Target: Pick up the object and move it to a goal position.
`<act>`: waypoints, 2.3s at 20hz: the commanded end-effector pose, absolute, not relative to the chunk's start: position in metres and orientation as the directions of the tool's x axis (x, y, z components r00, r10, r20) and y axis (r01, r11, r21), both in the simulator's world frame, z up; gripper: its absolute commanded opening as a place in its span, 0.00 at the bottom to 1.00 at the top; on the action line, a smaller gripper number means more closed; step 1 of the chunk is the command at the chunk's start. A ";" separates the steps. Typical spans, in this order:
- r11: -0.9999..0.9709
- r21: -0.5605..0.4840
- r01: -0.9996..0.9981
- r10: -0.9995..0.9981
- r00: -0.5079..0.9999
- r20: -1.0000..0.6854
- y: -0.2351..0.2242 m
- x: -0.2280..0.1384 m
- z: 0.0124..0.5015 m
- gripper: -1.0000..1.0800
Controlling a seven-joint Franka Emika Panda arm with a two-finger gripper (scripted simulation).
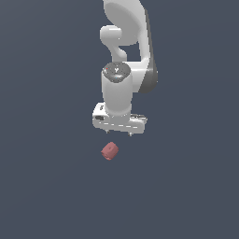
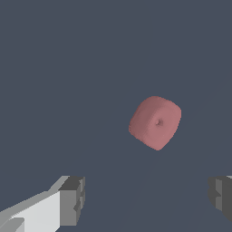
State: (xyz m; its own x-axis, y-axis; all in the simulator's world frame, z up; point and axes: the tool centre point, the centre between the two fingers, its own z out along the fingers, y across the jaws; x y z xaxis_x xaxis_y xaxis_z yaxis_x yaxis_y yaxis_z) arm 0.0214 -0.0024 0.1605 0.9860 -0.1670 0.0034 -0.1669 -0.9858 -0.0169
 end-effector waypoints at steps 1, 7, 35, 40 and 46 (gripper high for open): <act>-0.972 -0.017 -0.235 -0.235 0.972 0.001 -0.008 0.026 0.153 0.96; -0.910 -0.012 -0.415 -0.415 0.910 -0.003 -0.023 0.038 0.130 0.96; -0.769 0.000 -0.640 -0.640 0.769 0.000 -0.045 0.051 0.065 0.96; -0.768 0.000 -0.641 -0.641 0.768 0.000 -0.045 0.051 0.048 0.96; -0.768 0.000 -0.641 -0.641 0.768 0.000 -0.045 0.052 0.048 0.00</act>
State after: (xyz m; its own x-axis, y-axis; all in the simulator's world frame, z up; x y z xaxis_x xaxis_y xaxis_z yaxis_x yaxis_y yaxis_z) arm 0.0517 -0.0453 0.0479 0.7680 -0.6404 -0.0004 -0.6404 -0.7680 0.0002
